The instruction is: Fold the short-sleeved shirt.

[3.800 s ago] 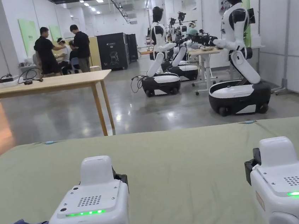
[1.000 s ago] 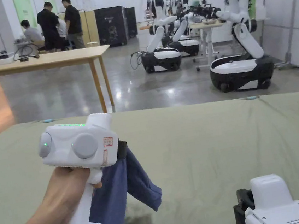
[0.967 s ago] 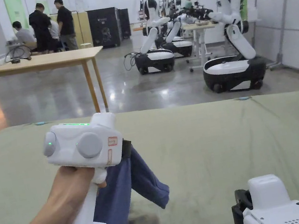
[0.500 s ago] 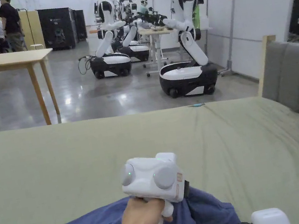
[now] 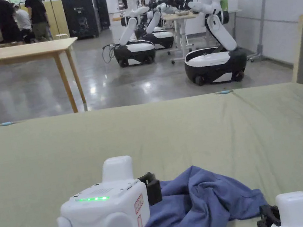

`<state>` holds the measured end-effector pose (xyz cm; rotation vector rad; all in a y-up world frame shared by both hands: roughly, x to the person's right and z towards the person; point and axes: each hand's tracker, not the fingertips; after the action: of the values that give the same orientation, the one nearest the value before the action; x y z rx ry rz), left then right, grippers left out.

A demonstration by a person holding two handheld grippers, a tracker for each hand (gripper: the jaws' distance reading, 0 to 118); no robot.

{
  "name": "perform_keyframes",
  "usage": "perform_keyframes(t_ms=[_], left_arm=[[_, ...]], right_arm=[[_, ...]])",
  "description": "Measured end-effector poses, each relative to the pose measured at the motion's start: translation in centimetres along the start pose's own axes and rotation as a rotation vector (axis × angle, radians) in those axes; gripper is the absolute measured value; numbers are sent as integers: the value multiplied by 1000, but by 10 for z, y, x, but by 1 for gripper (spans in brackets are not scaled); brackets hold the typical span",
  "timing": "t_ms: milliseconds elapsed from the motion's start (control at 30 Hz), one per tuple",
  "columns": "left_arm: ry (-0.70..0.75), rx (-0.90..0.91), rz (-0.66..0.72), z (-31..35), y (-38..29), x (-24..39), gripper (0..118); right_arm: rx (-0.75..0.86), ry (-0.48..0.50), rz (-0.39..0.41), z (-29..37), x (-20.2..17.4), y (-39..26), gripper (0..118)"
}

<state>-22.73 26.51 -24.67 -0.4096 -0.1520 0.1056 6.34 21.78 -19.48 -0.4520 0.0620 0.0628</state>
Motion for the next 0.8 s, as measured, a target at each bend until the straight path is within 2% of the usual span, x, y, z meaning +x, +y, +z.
perform_keyframes(t_ms=[33,67,167,333,433,567,700,800], left_arm=[[38,28,-7,20,-4,-8,0],[141,72,13,44,-14,-20,0],[308,108,-39,99,-36,-49,0],[451,141,9,148,-52,-81,0],[432,109,50,159,-42,-95,0],[409,59,53,144,-31,-114,0],[307,-156,73,88,-35,-149,0],[286,-324,51,36,-46,-177,0]], right_arm=[[17,1,9,4,-3,1,1],[41,0,23,10,-7,2,1],[87,0,50,26,-17,-1,1],[116,-2,51,38,-29,-7,1],[91,15,24,33,-31,-5,1],[92,19,26,29,-35,-1,1],[64,40,8,18,-38,-2,1],[21,48,31,8,-39,-6,1]])
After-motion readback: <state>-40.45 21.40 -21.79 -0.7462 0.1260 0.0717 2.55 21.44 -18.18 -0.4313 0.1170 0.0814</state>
